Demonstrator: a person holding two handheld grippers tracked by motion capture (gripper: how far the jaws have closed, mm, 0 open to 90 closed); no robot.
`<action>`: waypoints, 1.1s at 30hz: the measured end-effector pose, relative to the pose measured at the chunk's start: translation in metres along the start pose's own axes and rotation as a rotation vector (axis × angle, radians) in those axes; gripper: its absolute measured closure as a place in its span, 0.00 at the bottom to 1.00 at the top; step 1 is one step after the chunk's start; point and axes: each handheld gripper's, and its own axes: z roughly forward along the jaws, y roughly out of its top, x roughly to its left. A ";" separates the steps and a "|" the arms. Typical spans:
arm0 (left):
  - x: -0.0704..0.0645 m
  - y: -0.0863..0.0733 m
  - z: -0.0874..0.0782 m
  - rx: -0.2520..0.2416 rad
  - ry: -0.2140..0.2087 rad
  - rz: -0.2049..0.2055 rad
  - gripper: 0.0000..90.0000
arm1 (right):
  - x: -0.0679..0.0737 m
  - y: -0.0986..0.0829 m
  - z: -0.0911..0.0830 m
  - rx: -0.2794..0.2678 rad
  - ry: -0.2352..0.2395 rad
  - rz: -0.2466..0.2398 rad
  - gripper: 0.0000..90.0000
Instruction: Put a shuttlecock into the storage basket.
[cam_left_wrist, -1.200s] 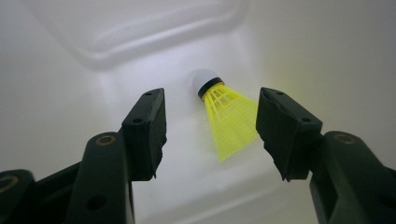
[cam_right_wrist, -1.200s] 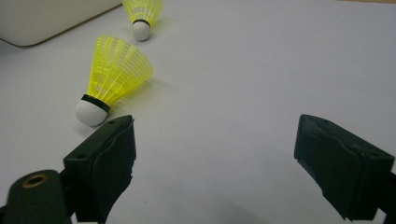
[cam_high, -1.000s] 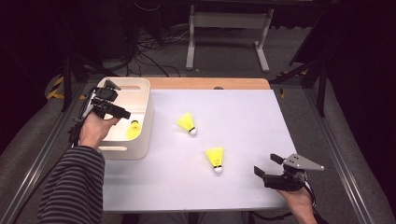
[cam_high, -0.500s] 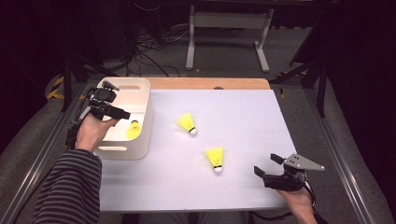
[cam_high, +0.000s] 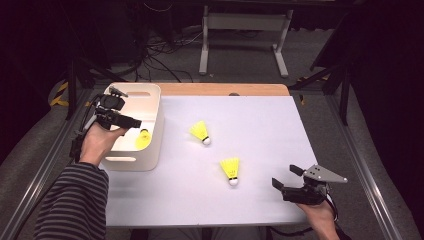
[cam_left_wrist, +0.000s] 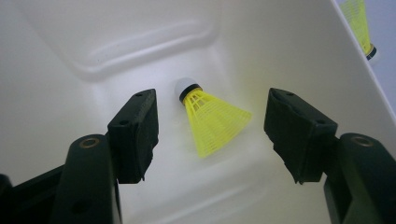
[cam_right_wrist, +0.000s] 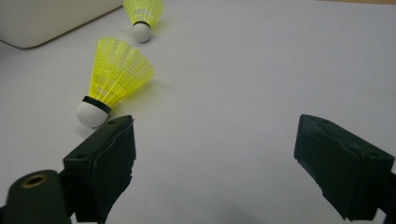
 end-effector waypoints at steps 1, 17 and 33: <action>0.000 0.000 -0.001 -0.002 -0.004 0.003 0.40 | 0.000 0.000 0.000 0.001 0.000 0.003 0.15; -0.012 0.001 -0.008 -0.029 -0.027 0.013 0.40 | 0.000 0.000 0.000 -0.003 0.001 0.000 0.15; -0.025 0.004 -0.012 -0.035 -0.035 0.038 0.40 | 0.000 0.000 -0.001 -0.004 -0.001 0.000 0.14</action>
